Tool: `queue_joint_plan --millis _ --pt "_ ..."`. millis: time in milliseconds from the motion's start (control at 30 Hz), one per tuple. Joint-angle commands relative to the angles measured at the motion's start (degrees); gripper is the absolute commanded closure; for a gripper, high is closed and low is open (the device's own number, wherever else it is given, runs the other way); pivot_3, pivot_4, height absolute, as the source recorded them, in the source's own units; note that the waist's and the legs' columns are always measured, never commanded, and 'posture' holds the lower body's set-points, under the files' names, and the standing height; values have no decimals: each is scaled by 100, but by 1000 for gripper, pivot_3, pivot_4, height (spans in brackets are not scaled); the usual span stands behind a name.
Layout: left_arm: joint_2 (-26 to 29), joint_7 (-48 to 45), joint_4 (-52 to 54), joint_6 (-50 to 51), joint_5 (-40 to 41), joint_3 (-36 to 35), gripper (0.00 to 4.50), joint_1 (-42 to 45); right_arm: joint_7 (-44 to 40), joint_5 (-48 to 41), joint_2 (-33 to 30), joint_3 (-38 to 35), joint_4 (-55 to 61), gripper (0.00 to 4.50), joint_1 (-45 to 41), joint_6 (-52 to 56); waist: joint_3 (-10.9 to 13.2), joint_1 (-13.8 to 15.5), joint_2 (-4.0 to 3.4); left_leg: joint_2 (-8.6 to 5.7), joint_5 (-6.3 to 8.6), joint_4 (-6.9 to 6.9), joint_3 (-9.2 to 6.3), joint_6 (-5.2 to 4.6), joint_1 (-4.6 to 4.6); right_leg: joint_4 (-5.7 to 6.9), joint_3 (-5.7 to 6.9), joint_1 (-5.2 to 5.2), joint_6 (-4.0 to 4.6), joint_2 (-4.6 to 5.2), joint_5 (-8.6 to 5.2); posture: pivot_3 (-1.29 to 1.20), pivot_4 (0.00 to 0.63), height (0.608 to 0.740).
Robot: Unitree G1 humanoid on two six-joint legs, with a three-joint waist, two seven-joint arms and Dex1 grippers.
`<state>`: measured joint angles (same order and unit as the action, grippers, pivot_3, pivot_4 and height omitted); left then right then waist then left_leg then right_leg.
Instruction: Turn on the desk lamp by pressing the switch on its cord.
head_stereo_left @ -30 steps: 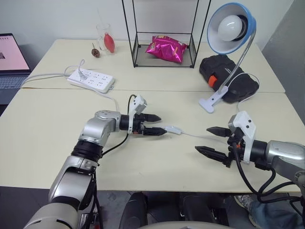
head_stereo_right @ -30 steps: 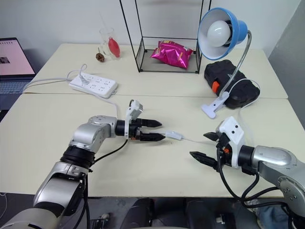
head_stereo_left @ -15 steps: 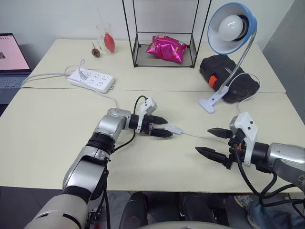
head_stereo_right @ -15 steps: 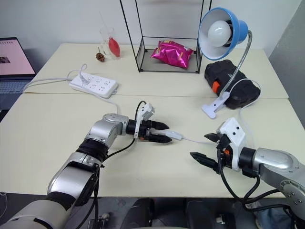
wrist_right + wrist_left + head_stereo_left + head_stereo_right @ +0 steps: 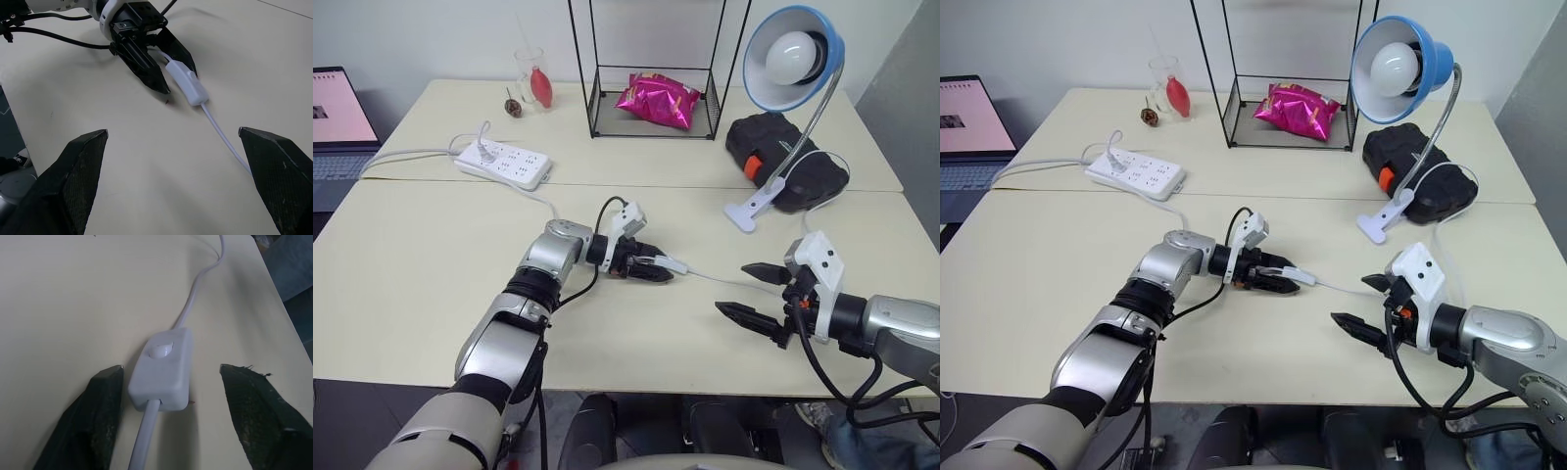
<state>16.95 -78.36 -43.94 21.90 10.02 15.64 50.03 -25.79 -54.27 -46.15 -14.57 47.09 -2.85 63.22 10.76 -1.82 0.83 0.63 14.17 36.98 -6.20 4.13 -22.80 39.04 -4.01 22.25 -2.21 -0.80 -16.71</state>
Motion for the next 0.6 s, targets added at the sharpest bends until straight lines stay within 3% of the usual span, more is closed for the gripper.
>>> queue_joint_plan --millis 33,233,367,600 --pt "-64 -39 -3 -37 -16 -78 2281 23 55 -129 -64 -137 152 0 -37 -116 0 0 0 0 0 0 0 0 0 0 0 0 0 0 0 0 150 740" --pt "-88 67 121 -70 20 -153 3377 -35 82 -168 -107 -115 115 0 -62 -152 0 0 0 0 0 0 0 0 0 0 0 0 0 0 0 0 150 740" --pt "-30 181 326 -295 -20 -173 3376 -189 76 -148 -139 -81 91 0 -80 -199 0 1 0 0 0 0 0 0 0 0 0 0 0 0 0 0 150 740" --pt "24 991 1087 -1753 -232 -364 3376 -606 133 12 3 -113 31 0 12 -502 0 8 0 2 0 1 -1 0 1 0 -2 0 0 1 1 0 150 740"
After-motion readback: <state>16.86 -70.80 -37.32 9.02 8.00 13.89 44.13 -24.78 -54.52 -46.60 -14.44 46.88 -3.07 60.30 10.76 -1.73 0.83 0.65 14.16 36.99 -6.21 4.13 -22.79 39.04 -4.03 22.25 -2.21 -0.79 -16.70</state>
